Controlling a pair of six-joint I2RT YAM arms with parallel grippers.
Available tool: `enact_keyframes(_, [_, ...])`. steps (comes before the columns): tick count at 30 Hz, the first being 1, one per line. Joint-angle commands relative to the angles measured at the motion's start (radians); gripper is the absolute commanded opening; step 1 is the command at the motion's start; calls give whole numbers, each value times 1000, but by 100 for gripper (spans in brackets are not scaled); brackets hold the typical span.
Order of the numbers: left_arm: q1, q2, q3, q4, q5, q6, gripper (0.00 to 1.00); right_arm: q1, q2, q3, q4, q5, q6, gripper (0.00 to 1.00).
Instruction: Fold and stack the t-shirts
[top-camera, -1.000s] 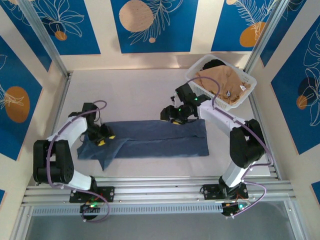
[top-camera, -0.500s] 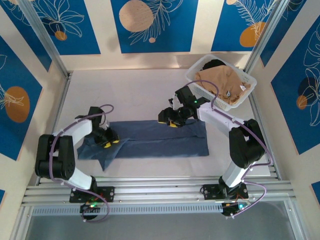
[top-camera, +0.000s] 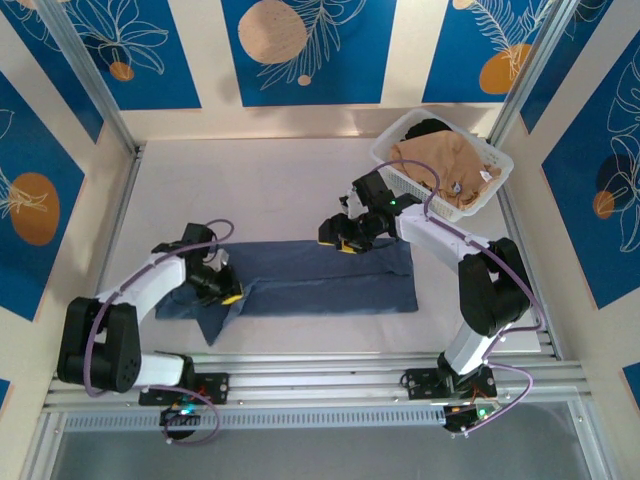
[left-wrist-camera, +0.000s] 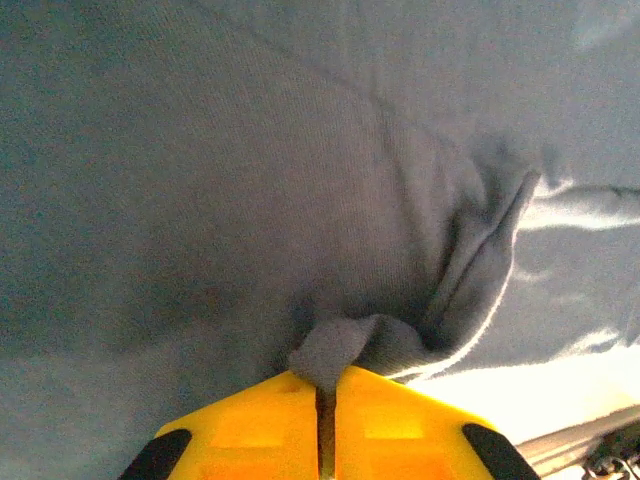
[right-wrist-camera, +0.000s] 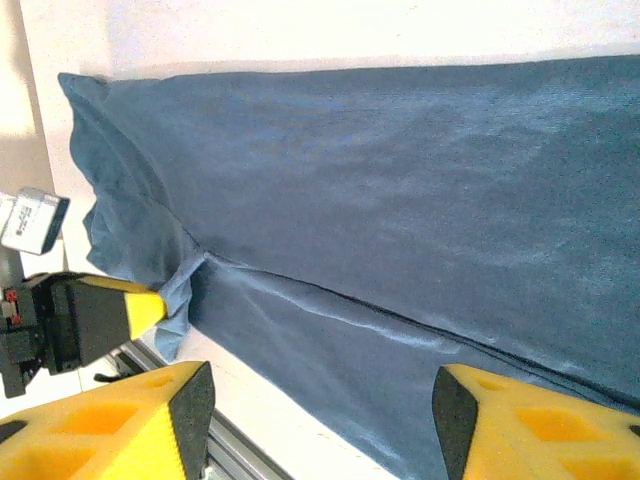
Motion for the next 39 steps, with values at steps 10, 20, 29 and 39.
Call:
enact_keyframes(10, [-165,-15,-34,23,195,-69,31,-6,38,-14,-37,12,19,62])
enact_keyframes(20, [38,-8,88,-14,-3,-154,34,-11,94,-37,-53,74,73,51])
enact_keyframes(29, [7,234,208,144,13,-265,20,-68,220,25,-176,190,127,38])
enact_keyframes(39, [-21,425,273,173,-25,-264,21,-166,373,195,-299,246,55,37])
